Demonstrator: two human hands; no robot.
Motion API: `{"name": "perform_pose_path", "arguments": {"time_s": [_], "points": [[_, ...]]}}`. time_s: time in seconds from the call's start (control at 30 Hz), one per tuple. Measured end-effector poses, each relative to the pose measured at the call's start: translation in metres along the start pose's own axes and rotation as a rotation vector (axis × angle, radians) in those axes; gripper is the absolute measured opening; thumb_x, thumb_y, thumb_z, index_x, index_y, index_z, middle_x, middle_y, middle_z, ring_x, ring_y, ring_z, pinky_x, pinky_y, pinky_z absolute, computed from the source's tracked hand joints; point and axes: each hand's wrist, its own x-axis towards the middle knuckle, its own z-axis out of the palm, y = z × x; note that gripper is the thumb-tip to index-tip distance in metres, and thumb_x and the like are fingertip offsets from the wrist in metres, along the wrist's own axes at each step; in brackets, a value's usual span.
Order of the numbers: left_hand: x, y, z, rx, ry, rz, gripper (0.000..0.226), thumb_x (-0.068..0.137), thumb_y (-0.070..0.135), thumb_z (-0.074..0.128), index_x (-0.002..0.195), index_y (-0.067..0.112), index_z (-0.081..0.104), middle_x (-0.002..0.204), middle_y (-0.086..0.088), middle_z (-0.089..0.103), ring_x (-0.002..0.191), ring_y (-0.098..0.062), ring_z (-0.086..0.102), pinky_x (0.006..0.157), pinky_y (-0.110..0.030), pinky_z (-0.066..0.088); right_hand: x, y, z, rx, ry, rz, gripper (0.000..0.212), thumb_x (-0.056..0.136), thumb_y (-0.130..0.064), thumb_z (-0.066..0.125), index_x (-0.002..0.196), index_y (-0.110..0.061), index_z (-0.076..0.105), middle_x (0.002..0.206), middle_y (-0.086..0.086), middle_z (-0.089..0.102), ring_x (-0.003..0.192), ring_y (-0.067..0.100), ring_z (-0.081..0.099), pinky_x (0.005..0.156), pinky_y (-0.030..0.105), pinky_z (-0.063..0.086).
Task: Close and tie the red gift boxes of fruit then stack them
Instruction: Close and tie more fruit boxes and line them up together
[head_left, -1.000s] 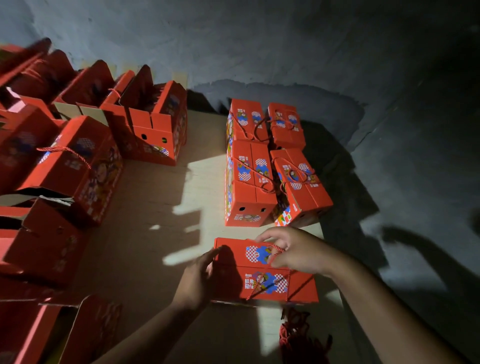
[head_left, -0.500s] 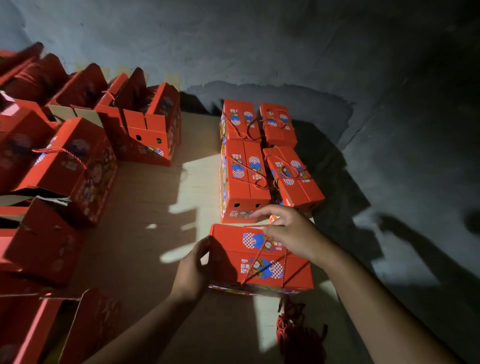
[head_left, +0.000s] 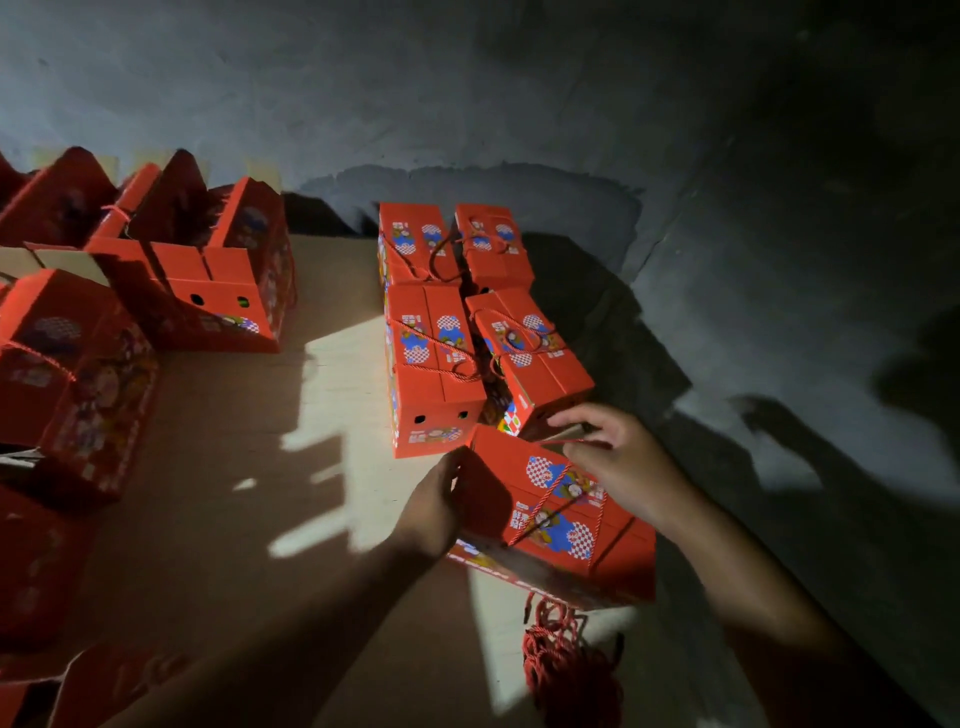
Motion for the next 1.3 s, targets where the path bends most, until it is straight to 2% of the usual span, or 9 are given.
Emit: {"name": "perform_pose_path", "arguments": {"time_s": [0.17,0.27,0.33,0.53,0.63,0.8,1.0,1.13,1.3], "points": [[0.044,0.018,0.052,-0.306,-0.327,0.01,0.076,0.07,0.049,0.085,0.112,-0.005,0.053,0.097,-0.001,0.067,0.091,-0.018,0.063,0.09,-0.048,0.05,-0.003,0.034,-0.042,0.031,0.086,0.054,0.036,0.095,0.0,0.06,0.106,-0.031,0.074,0.091,0.007,0.077,0.077,0.025,0.075,0.065,0.037,0.057],[0.069,0.037,0.078,-0.212,-0.304,-0.126,0.05,0.082,0.021,0.061,0.12,-0.011,0.056,0.11,-0.03,0.064,0.108,-0.046,0.06,0.102,-0.055,0.047,-0.003,0.055,-0.062,0.029,0.155,0.043,0.033,0.094,0.008,0.059,0.112,-0.016,0.072,0.078,-0.002,0.077,0.06,0.003,0.067,0.054,0.015,0.049],[0.083,0.044,0.095,-0.005,-0.356,-0.124,0.056,0.087,0.028,0.054,0.135,-0.001,0.056,0.131,-0.024,0.062,0.124,-0.038,0.058,0.112,-0.051,0.043,-0.001,0.068,-0.072,-0.007,0.204,0.017,0.031,0.091,0.001,0.064,0.106,-0.024,0.075,0.082,-0.003,0.077,0.067,0.007,0.069,0.058,0.017,0.051],[0.124,0.038,0.138,0.103,-0.42,-0.265,0.031,0.108,0.027,0.046,0.135,0.018,0.06,0.122,-0.005,0.066,0.11,-0.021,0.065,0.097,-0.036,0.056,0.009,0.097,-0.088,-0.068,0.245,-0.017,0.028,0.085,-0.008,0.069,0.101,-0.031,0.076,0.092,-0.004,0.078,0.085,0.018,0.073,0.082,0.045,0.058],[0.14,0.036,0.15,0.133,-0.439,-0.272,0.035,0.108,0.031,0.046,0.14,0.022,0.055,0.126,-0.001,0.063,0.111,-0.015,0.062,0.094,-0.026,0.053,0.016,0.109,-0.092,-0.04,0.305,-0.004,0.034,0.087,-0.001,0.071,0.097,-0.033,0.077,0.087,0.001,0.076,0.084,0.022,0.073,0.079,0.047,0.059],[0.157,0.036,0.157,0.209,-0.467,-0.282,0.037,0.108,0.032,0.046,0.143,0.023,0.055,0.135,-0.003,0.061,0.124,-0.02,0.057,0.111,-0.038,0.046,0.025,0.12,-0.093,0.063,0.311,-0.002,0.029,0.09,-0.007,0.07,0.102,-0.033,0.076,0.087,0.007,0.075,0.078,0.038,0.07,0.068,0.054,0.057],[0.174,0.033,0.149,0.199,-0.389,-0.246,0.033,0.104,0.036,0.055,0.134,0.025,0.065,0.128,0.006,0.058,0.101,0.0,0.054,0.095,-0.017,0.045,0.039,0.121,-0.075,0.161,0.271,-0.07,0.03,0.09,-0.004,0.067,0.109,-0.025,0.074,0.096,-0.005,0.075,0.084,0.007,0.068,0.071,0.019,0.052],[0.182,0.03,0.14,0.221,-0.333,-0.204,0.026,0.104,0.028,0.056,0.125,0.02,0.068,0.133,-0.005,0.061,0.125,-0.026,0.057,0.11,-0.042,0.046,0.049,0.118,-0.072,0.191,0.277,-0.067,0.029,0.083,-0.019,0.067,0.11,-0.026,0.074,0.098,0.0,0.076,0.088,0.019,0.07,0.078,0.033,0.055],[0.178,0.027,0.128,0.142,-0.312,-0.154,0.039,0.101,0.003,0.057,0.138,0.014,0.061,0.137,-0.004,0.062,0.123,-0.02,0.059,0.098,-0.023,0.051,0.056,0.117,-0.072,0.14,0.272,-0.046,0.026,0.088,-0.011,0.068,0.106,-0.029,0.075,0.091,0.006,0.075,0.085,0.034,0.07,0.078,0.048,0.056]]}}
